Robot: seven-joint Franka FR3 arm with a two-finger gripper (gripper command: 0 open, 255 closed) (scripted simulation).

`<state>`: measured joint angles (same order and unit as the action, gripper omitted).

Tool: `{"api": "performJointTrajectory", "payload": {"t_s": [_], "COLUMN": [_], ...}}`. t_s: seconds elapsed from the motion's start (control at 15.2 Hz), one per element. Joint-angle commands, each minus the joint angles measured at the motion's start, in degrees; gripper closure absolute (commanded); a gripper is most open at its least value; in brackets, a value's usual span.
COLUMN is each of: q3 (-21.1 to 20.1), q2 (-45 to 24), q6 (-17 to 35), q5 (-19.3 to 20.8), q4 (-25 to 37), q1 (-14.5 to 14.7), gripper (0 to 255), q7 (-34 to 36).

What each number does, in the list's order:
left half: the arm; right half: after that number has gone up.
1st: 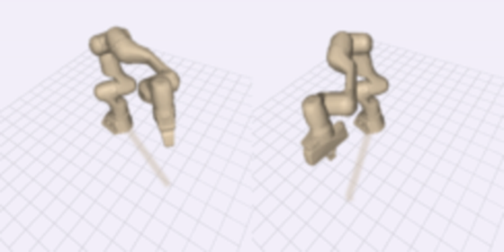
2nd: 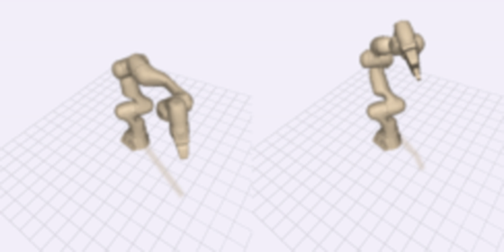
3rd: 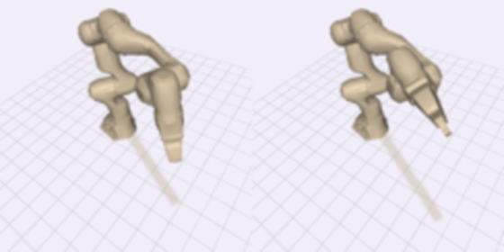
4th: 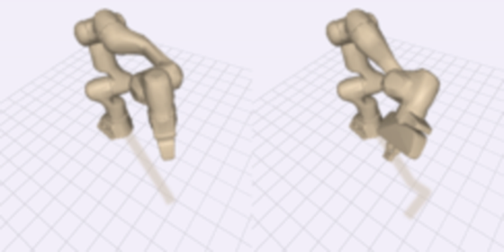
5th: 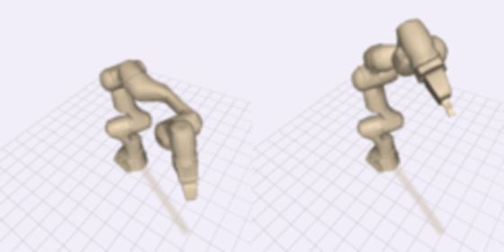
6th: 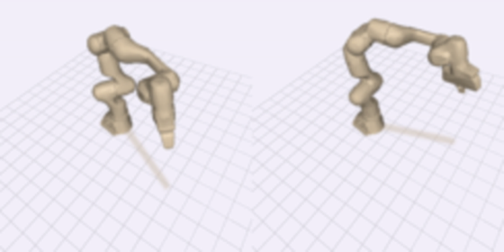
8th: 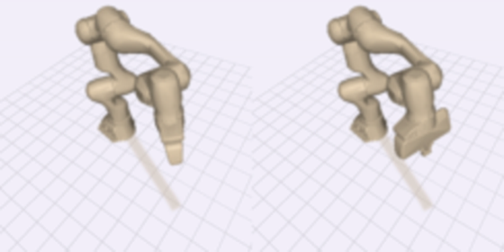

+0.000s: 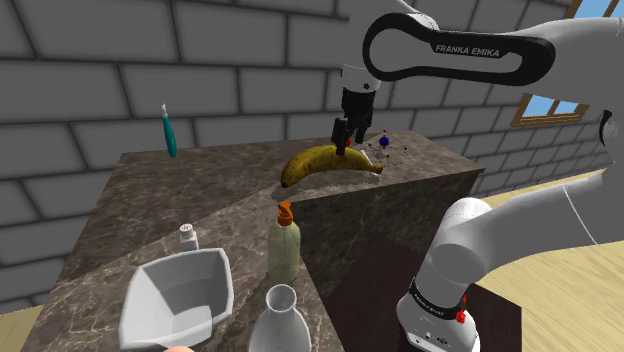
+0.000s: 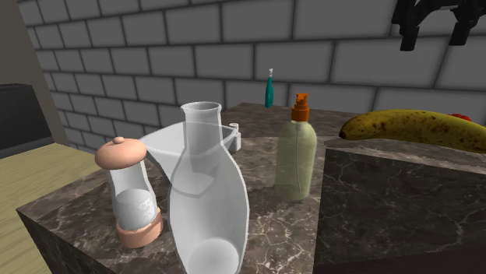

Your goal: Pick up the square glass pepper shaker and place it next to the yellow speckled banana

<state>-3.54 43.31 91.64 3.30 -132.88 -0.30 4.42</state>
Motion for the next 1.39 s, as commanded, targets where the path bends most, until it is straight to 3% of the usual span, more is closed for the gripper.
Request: {"api": "performJointTrajectory", "payload": {"t_s": [0.0, 0.73, 1.32], "q3": [0.0, -9.6, -16.6], "q2": [0.0, -16.2, -33.4], "q6": [0.0, 12.8, 20.5], "q5": [0.0, -3.9, -1.6], "q4": [0.0, 3.2, 12.3], "q1": [0.0, 2.1, 2.9], "gripper": [0, 0, 0], "q7": [0.0, 11.7, 22.0]}}
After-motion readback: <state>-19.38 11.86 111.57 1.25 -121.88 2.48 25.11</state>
